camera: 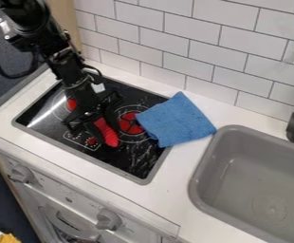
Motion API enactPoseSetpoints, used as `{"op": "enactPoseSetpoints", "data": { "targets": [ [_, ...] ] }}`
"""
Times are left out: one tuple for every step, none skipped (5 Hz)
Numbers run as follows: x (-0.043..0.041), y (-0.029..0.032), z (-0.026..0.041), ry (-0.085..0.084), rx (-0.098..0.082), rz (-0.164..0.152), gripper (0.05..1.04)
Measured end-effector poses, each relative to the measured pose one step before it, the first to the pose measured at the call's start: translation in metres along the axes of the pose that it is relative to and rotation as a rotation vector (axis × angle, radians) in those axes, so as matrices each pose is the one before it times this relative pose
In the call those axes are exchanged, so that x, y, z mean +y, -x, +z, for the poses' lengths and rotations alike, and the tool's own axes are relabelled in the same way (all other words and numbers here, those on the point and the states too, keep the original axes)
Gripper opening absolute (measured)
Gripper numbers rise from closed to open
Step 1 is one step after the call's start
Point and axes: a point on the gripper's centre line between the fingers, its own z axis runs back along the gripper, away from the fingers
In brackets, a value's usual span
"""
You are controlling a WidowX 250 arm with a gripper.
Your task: Move the red spoon to the right burner
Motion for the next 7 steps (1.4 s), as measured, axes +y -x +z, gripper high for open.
{"op": "enactPoseSetpoints", "data": {
  "targets": [
    [0.00101,-0.00414,0.00325,0.0143,-0.0105,0.0298,0.416],
    [-0.00216,-0.01226,0.00798,0.0288,-0.0263,0.0230,0.416],
    [-0.01047,-0.00664,0.00709,0.0258,-0.0157,-0.0171,0.416],
    [-0.00991,-0.00306,-0.00184,0.0084,0.0128,-0.0253,0.416],
    [-0.01044,0.00344,-0.00705,-0.0062,0.0156,-0.0450,0.416],
    [-0.00473,0.00345,-0.00242,-0.0094,0.0063,-0.0251,0.416],
    [0.00067,0.00174,-0.01036,-0.0195,0.0265,-0.0164,0.416]
  ]
}}
